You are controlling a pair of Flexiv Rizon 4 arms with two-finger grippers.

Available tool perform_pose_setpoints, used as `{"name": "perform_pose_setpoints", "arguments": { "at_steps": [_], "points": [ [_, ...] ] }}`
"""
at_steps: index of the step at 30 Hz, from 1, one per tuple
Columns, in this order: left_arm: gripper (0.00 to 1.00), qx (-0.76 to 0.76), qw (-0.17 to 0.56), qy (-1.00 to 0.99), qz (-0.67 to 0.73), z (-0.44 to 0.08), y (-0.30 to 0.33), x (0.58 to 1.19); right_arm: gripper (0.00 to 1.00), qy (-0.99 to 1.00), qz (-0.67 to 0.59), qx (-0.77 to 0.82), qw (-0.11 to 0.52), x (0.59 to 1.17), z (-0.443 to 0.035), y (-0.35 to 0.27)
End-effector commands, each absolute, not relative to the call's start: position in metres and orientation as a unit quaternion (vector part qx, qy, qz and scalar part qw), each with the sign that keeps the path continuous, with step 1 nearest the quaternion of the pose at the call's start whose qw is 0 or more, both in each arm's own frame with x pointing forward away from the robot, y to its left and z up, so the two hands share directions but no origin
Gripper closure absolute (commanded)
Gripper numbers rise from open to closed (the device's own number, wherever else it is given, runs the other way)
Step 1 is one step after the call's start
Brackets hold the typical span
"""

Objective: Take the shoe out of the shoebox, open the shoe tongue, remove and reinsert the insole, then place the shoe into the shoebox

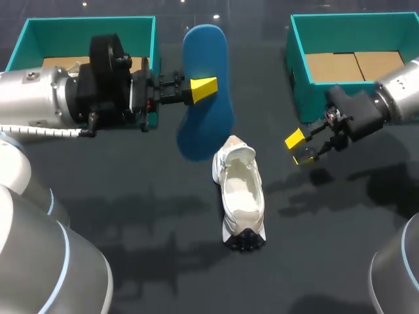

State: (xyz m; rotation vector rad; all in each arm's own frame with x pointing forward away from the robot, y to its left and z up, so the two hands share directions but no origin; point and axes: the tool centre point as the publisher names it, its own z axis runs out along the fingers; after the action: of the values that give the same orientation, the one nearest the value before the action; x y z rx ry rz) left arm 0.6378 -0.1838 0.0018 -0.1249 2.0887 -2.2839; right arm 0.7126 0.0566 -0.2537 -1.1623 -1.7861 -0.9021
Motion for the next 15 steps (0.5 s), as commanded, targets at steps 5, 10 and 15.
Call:
{"name": "perform_pose_setpoints", "arguments": {
  "at_steps": [5,10,15],
  "points": [
    [1.0,0.015,0.116,0.679,-0.725,0.003,-0.198,0.654,0.0,-0.71,-0.349,-0.457,0.407,0.719,-0.254,0.058],
    [1.0,0.043,0.13,0.676,-0.724,0.003,-0.199,0.651,0.0,-0.71,-0.349,-0.457,0.407,0.719,-0.254,0.058],
    [1.0,0.135,0.2,0.673,-0.7,0.0,-0.197,0.654,0.0,-0.693,-0.365,-0.465,0.412,0.723,-0.244,0.053]
  ]
}}
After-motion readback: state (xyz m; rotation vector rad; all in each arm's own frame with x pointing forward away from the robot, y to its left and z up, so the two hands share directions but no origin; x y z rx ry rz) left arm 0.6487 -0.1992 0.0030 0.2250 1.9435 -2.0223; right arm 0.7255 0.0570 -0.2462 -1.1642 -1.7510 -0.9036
